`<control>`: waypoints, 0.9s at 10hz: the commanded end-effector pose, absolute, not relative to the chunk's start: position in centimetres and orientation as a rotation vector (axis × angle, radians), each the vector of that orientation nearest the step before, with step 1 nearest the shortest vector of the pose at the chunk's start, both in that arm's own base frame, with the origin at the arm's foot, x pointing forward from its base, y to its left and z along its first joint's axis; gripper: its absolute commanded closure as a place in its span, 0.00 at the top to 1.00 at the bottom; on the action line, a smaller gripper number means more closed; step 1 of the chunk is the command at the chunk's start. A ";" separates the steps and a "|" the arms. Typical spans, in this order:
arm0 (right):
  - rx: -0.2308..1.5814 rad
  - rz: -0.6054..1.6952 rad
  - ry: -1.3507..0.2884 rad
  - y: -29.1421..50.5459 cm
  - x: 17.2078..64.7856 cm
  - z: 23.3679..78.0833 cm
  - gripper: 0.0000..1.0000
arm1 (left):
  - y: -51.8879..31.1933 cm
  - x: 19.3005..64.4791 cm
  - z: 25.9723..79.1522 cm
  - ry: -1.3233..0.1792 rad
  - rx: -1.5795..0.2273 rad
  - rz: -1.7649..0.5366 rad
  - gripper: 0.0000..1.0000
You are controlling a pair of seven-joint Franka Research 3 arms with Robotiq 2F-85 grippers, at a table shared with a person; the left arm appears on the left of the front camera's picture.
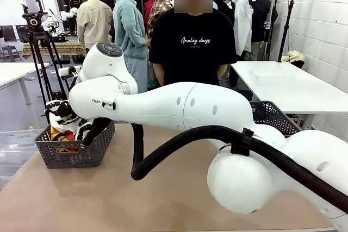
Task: Sort the tops and bottoms.
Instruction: Sort the clothes according to human instructions.
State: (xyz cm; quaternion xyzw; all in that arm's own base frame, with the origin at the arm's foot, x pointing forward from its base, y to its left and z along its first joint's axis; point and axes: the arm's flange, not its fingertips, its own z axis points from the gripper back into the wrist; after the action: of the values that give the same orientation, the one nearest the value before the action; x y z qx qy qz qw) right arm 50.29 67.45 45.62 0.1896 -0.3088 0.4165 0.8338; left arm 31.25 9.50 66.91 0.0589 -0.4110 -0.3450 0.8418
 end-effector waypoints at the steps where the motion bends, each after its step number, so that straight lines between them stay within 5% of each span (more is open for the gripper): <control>1: 0.343 0.866 -0.650 78.8 57.1 48.9 1.00 | 9.6 31.3 67.1 -0.869 0.127 -0.725 1.00; 9: 0.312 0.824 -0.715 77.0 53.1 51.4 1.00 | 9.6 31.3 67.1 -0.869 0.127 -0.725 1.00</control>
State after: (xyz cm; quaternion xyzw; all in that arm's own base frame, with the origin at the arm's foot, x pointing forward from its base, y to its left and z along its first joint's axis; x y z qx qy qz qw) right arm 47.63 68.56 48.92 0.1571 -0.3360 0.4048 0.8358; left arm 31.25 9.50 66.91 0.0589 -0.4110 -0.3450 0.8418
